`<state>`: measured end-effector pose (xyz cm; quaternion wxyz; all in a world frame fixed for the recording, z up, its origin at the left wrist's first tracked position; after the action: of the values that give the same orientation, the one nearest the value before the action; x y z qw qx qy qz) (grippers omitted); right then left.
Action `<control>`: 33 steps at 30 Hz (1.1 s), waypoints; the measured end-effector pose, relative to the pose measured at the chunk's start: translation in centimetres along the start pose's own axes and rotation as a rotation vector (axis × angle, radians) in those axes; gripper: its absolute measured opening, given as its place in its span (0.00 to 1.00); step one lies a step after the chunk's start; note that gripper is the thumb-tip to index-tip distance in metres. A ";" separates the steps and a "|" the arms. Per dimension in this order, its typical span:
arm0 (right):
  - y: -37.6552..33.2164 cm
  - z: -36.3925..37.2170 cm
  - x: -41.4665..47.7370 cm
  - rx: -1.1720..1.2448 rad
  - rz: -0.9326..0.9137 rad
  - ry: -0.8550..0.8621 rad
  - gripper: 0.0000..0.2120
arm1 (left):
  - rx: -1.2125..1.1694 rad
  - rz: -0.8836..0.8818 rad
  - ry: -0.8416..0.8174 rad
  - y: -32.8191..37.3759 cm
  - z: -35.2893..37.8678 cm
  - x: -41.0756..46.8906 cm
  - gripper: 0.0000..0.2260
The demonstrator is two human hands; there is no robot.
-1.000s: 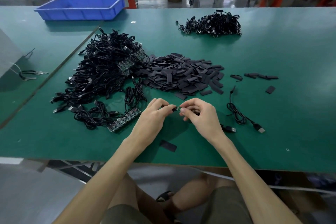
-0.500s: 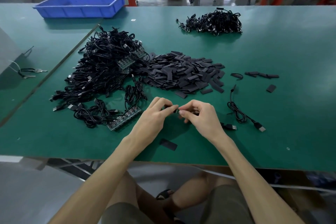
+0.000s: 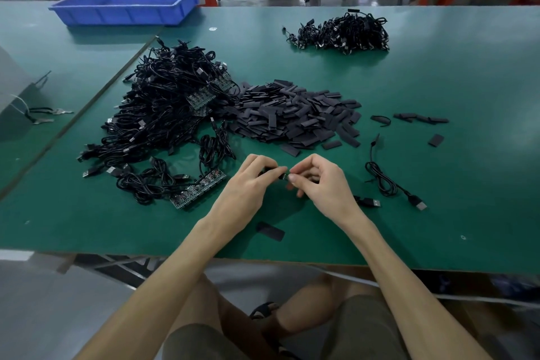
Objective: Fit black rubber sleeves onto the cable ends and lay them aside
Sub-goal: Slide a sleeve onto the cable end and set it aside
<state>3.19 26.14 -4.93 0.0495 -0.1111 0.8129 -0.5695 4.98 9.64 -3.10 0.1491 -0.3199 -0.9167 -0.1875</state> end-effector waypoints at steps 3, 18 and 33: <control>0.0 0.0 0.0 -0.004 0.000 0.012 0.05 | -0.013 -0.007 -0.008 -0.1 0.1 0.1 0.16; -0.3 0.1 -0.2 -0.031 -0.015 -0.010 0.05 | 0.011 -0.034 0.052 0.5 -0.9 0.0 0.14; 0.2 0.4 -0.2 -0.060 -0.014 -0.042 0.06 | -0.031 0.005 0.019 1.1 -0.9 -0.1 0.12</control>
<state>3.47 25.94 -5.28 0.0590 -0.1303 0.8277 -0.5426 5.93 10.03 -2.10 0.1533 -0.3228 -0.9114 -0.2044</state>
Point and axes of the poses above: each hand's wrist, its own x-axis towards the middle knuckle, its own z-axis out of the palm, y = z × x, the point moved 6 cm from there along x, towards the middle knuckle, and after that the axes turned 7 degrees about -y, right-handed, at the moved point
